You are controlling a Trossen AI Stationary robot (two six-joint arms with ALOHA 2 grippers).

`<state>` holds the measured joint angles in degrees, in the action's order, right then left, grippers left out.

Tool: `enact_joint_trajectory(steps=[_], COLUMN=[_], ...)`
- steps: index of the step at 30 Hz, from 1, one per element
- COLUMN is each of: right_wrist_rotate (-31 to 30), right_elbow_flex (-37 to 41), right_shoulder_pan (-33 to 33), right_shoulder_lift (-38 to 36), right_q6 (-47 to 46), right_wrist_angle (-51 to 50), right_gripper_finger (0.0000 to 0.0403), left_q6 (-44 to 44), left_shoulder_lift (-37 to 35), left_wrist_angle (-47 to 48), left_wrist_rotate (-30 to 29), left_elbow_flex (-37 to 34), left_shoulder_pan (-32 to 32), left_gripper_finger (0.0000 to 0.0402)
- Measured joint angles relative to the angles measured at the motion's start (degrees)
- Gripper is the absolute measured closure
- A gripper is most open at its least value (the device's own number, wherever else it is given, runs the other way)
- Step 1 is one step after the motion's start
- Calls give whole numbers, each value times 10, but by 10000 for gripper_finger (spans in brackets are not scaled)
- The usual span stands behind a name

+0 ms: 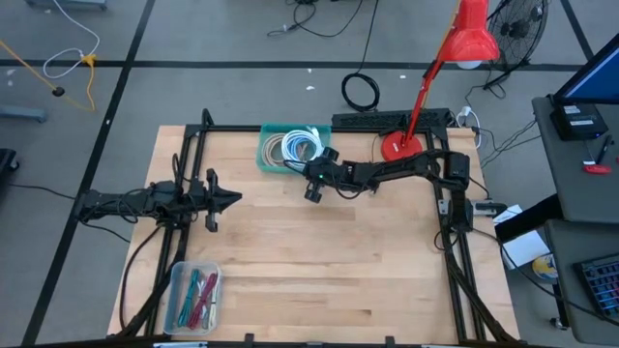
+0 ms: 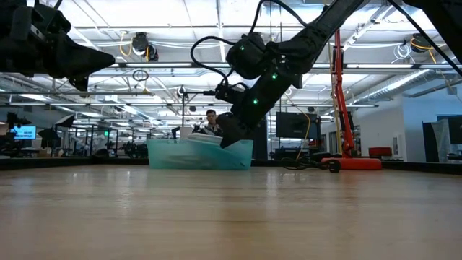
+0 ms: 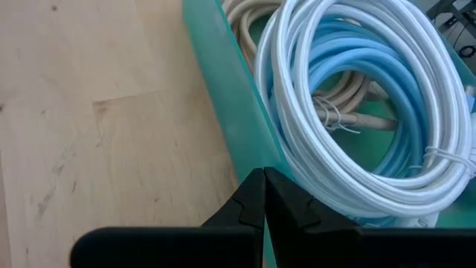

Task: Pick & Place USB Port
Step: Adjust the green bin, then return to Home Position

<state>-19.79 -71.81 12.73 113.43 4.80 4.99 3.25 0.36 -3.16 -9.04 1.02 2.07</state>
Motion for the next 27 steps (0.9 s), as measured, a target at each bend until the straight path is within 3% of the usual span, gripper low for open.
enact_joint_trajectory(steps=[6,18,27], right_wrist_rotate=[-30,-22,201], right_elbow_flex=[1,1,1], right_shoulder_pan=[0,0,-27], right_shoulder_lift=[0,0,-85], right_q6=[-4,-7,-32], right_wrist_angle=[-2,2,-16], right_gripper_finger=[403,403,403], left_q6=[0,0,0], left_shoulder_lift=[0,0,0], left_wrist_angle=[0,0,0], left_wrist_rotate=[0,0,0], left_elbow_flex=[0,0,0], left_shoulder_pan=[0,0,0], left_gripper_finger=[369,369,369])
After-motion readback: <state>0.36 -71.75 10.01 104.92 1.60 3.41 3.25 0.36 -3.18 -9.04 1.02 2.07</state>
